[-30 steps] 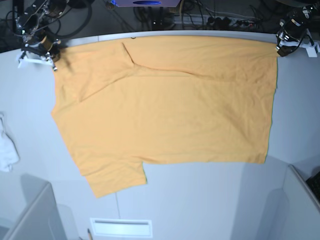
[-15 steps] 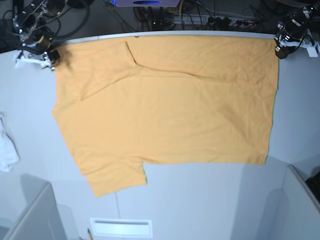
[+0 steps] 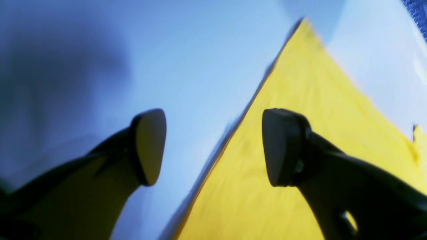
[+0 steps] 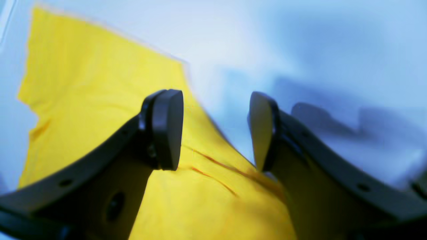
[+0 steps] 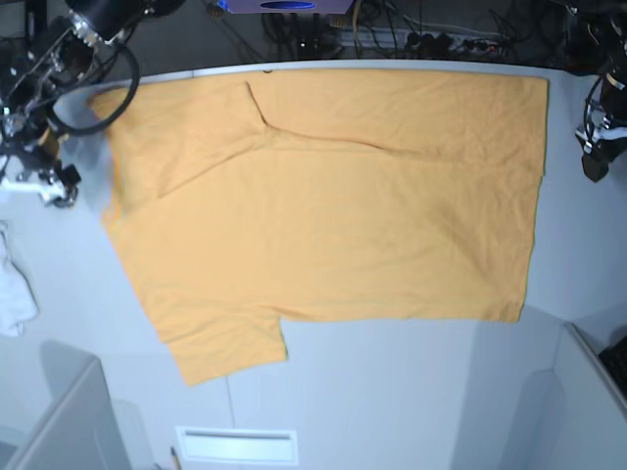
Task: Fold the T-shirt properly
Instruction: 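Reach both grippers to the hem corners and grasp the hem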
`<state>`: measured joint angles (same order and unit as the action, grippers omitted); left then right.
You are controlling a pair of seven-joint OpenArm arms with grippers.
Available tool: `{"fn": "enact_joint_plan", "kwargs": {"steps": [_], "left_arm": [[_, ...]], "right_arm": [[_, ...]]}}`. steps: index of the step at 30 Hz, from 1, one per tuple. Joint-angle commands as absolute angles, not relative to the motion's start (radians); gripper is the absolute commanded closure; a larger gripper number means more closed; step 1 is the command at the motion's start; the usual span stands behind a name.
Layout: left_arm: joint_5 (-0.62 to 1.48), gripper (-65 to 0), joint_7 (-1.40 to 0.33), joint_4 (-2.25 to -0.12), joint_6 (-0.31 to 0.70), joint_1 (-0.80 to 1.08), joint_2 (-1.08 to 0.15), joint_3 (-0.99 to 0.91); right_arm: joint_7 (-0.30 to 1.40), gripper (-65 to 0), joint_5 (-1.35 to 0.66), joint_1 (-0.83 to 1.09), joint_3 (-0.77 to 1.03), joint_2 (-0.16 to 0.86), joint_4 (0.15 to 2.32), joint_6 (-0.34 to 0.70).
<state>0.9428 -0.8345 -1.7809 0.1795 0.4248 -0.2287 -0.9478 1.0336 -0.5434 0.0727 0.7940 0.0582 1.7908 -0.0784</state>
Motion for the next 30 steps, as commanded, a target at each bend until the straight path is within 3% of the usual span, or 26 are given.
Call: {"fn": "enact_joint_plan", "kwargs": {"steps": [1,9,17,25,30], "left_arm": [[0.951,-43.3,-0.825,-1.799,0.185,0.410,-0.249,-0.924],[0.713,-43.3,-0.825,-1.791,0.189,0.268,-0.295,-0.707],[0.691,-43.1,-0.823,-1.704,0.186,0.154,-0.297,-0.636],[0.690,-43.1,-0.823,-1.655,0.188,0.139,-0.315,-0.641],[0.690,-43.1,-0.822,-1.623,0.191,0.137,-0.318,-0.645]], "right_arm": [[0.995,-29.3,-0.549,0.028,0.765,0.087,1.750,-0.076],[0.700,-29.3,-0.550,-0.145,0.467,0.197,1.366,-0.076],[0.544,-30.0,-0.549,-0.447,0.309,0.240,0.944,-0.073],[0.302,-30.0,-0.549,-0.716,0.165,0.271,0.463,0.082],[0.211,-30.2,-0.549,-0.817,0.114,0.275,0.260,0.108]]}}
